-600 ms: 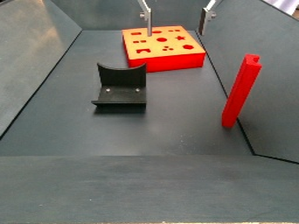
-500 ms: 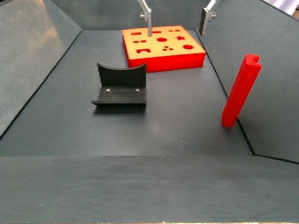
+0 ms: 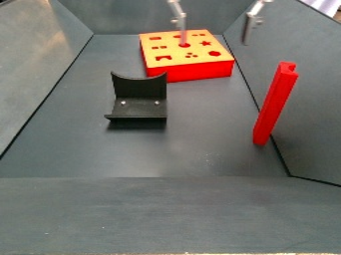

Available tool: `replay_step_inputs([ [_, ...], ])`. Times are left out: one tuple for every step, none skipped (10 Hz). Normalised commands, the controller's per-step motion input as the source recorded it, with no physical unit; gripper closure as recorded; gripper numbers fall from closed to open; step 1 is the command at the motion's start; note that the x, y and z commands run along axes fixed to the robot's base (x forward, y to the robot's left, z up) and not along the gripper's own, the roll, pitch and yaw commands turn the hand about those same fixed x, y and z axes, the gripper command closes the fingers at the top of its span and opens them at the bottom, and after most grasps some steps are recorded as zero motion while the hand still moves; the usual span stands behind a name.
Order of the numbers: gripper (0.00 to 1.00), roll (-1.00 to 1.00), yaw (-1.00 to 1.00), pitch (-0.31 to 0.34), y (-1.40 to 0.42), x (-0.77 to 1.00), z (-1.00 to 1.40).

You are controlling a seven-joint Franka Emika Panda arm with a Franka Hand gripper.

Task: Pick up the arch object. Move up. Move to above the board. Insert the arch object.
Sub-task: Pick up the arch object.

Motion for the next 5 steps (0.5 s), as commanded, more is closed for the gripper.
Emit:
replay_step_inputs([
  [0.00, -0.01, -0.41, 0.000, 0.29, -0.74, 0.05],
  [0.00, -0.01, -0.41, 0.000, 0.29, -0.79, 0.00],
  [0.00, -0.01, -0.39, 0.000, 0.27, -0.81, 0.00],
  [0.00, -0.03, -0.35, 0.000, 0.25, -0.84, 0.00],
  [0.00, -0.02, -0.30, -0.011, 0.21, -0.90, 0.00],
])
